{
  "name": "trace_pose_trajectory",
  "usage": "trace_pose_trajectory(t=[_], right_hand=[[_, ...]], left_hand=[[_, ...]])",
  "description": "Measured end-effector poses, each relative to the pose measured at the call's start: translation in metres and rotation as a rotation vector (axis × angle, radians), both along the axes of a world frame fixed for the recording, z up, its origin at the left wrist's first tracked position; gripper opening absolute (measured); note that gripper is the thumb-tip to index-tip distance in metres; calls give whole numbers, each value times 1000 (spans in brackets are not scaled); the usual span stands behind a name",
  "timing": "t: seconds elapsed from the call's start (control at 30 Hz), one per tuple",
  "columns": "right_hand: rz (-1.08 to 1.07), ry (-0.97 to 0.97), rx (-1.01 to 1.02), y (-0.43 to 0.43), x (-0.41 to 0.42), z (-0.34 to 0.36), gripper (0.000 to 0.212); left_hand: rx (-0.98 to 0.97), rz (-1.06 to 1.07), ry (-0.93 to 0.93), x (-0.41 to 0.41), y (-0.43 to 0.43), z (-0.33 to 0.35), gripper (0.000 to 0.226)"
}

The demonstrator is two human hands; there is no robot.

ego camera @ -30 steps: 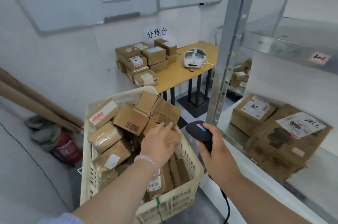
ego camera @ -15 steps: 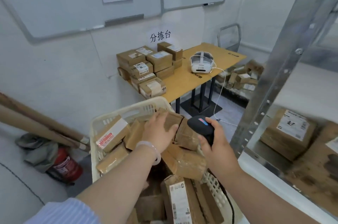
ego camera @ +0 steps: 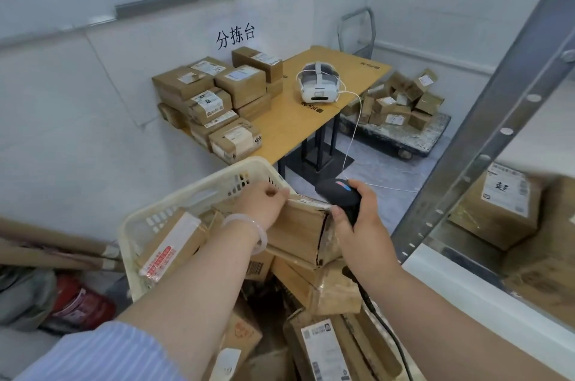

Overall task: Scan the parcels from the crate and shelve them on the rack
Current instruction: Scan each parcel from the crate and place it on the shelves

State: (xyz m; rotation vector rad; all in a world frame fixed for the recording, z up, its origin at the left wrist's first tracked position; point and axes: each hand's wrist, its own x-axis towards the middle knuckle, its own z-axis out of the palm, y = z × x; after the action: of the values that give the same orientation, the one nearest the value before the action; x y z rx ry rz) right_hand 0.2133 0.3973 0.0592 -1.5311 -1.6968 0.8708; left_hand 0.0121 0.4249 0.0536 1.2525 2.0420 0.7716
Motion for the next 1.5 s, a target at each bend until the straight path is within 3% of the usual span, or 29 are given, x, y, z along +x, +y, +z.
trace_pose_trajectory(t=[0.07,0.23,0.37,0.47,0.67,0.8,1.3,1.5], right_hand=[[-10,2,-5,-5,-2,-1,43],[3,8,5,-18,-4,-1,44],[27,17,18,-30,-6,2,45],[42,33,29,-40,-4,4,46],[9,85,60,-63,6,12,48],[-26,134,83,-82,19,17,50],[-112,172,273,-172,140,70,60],[-202,132,317,-223,204,82,65]], left_hand=[[-14,28,-72,-5,-2,-2,13],[-190,-64,-266,-16,-18,4,60],[-362,-51,-587,-23,-31,5,42],[-425,-151,-686,-26,-44,3,56],[-150,-289,-445,-16,-71,5,97],[31,-386,-253,-1,-88,16,100],[343,-376,-137,133,-155,53,110],[361,-420,-84,207,-175,60,114]])
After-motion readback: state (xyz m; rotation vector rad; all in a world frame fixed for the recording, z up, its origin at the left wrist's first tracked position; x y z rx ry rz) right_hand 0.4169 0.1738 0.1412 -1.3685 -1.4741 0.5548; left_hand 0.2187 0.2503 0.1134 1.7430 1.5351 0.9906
